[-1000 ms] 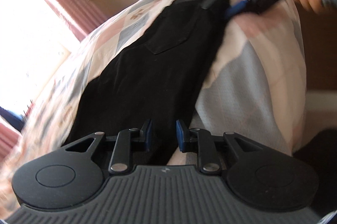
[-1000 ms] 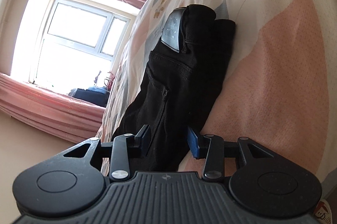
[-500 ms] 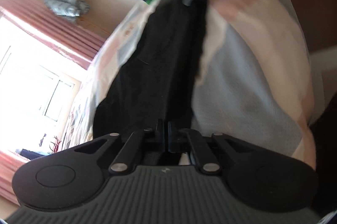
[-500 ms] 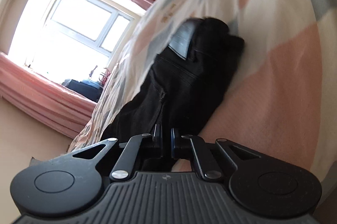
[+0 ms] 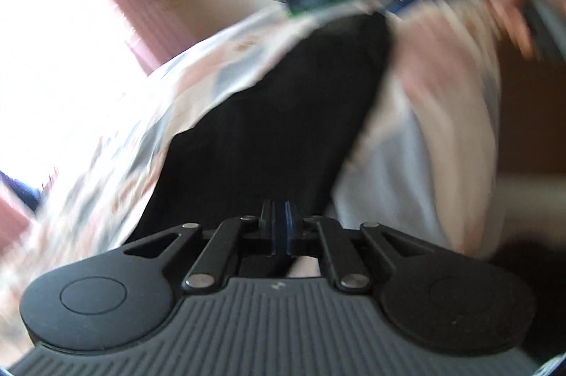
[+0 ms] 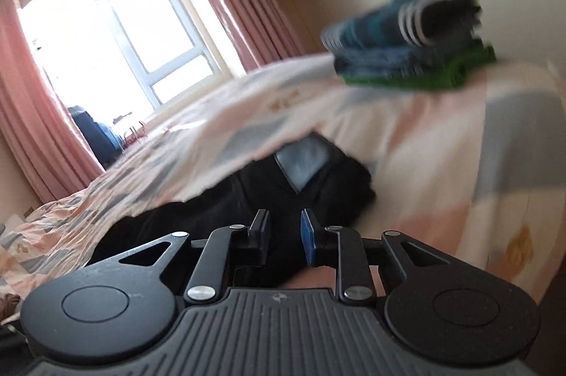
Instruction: Fold clothes
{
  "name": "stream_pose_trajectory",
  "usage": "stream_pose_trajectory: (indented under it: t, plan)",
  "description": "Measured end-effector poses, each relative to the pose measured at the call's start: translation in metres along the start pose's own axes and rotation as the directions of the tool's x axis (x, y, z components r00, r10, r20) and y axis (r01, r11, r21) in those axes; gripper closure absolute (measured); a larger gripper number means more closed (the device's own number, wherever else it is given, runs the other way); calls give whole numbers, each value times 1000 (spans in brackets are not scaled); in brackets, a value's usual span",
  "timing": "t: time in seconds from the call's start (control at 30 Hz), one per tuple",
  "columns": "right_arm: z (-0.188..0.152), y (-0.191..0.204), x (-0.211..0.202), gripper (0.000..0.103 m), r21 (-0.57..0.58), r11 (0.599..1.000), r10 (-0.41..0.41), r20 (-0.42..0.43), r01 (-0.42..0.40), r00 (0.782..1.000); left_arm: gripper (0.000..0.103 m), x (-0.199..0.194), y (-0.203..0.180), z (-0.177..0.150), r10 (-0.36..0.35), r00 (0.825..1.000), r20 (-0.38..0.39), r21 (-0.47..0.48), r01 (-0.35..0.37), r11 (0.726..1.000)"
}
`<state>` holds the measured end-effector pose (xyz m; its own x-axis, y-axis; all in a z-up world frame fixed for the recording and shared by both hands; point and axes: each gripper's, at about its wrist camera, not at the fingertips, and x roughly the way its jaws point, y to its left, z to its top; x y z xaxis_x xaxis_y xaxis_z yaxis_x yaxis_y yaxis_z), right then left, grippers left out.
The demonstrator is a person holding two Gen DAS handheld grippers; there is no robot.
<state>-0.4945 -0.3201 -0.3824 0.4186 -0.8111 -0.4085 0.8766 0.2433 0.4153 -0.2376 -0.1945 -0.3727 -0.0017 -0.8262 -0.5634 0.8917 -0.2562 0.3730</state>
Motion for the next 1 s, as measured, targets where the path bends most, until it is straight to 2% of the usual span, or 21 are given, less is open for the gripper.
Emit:
stream_pose_trajectory:
  t: [0.03, 0.07, 0.13, 0.17, 0.23, 0.33, 0.4, 0.47, 0.53, 0.57, 0.63, 0.7, 0.8, 0.9, 1.0]
  plan:
    - [-1, 4, 7, 74, -37, 999, 13, 2, -13, 1000, 96, 4, 11, -2, 1, 1000, -16, -81, -2, 997]
    - [-4, 8, 19, 68, -76, 997, 6, -18, -8, 1000, 96, 11, 19, -7, 2, 999, -47, -153, -9, 988]
    - [-15, 6, 43, 64, -127, 991, -53, -95, 40, 994, 96, 24, 32, -21, 38, 992, -121, -268, -69, 961]
    - [-21, 5, 45, 64, -137, 989, -62, -99, 49, 993, 96, 28, 37, -30, 54, 986, -160, -317, -103, 943]
    - [-19, 11, 36, 61, -147, 986, -89, -111, 72, 990, 95, 22, 51, -43, 78, 977, -196, -429, -157, 889]
    - [-19, 29, 4, 56, -179, 983, -52, -59, 40, 997, 93, -5, 71, -56, 127, 973, -195, -562, -217, 798]
    - [-28, 47, -7, 47, -242, 970, -6, -55, -7, 998, 82, -18, 81, -66, 166, 964, -209, -628, -262, 733]
    - [-41, 63, 0, 43, -296, 955, -5, -106, -27, 994, 81, -18, 91, -78, 177, 944, -278, -652, -321, 687]
    - [-53, 69, 14, 43, -280, 960, -53, -207, -7, 977, 81, -21, 98, -86, 189, 925, -330, -658, -369, 657]
    - [-57, 70, 13, 43, -260, 966, -63, -227, 2, 972, 81, -29, 99, -87, 192, 919, -345, -663, -384, 643]
    - [-62, 78, -8, 40, -231, 973, -25, -201, -23, 979, 79, -57, 95, -88, 218, 911, -350, -665, -406, 627]
    - [-64, 90, -31, 28, -203, 978, 17, -182, -55, 983, 74, -81, 88, -85, 245, 903, -351, -661, -425, 618]
    - [-67, 110, -58, 16, -192, 977, 61, -171, -94, 983, 67, -116, 75, -88, 260, 886, -385, -667, -462, 585]
    - [-71, 128, -78, 10, -170, 977, 95, -176, -125, 980, 58, -146, 65, -87, 272, 868, -415, -671, -494, 552]
    - [-75, 140, -92, 7, -148, 974, 145, -190, -174, 971, 54, -169, 56, -82, 302, 851, -431, -655, -525, 543]
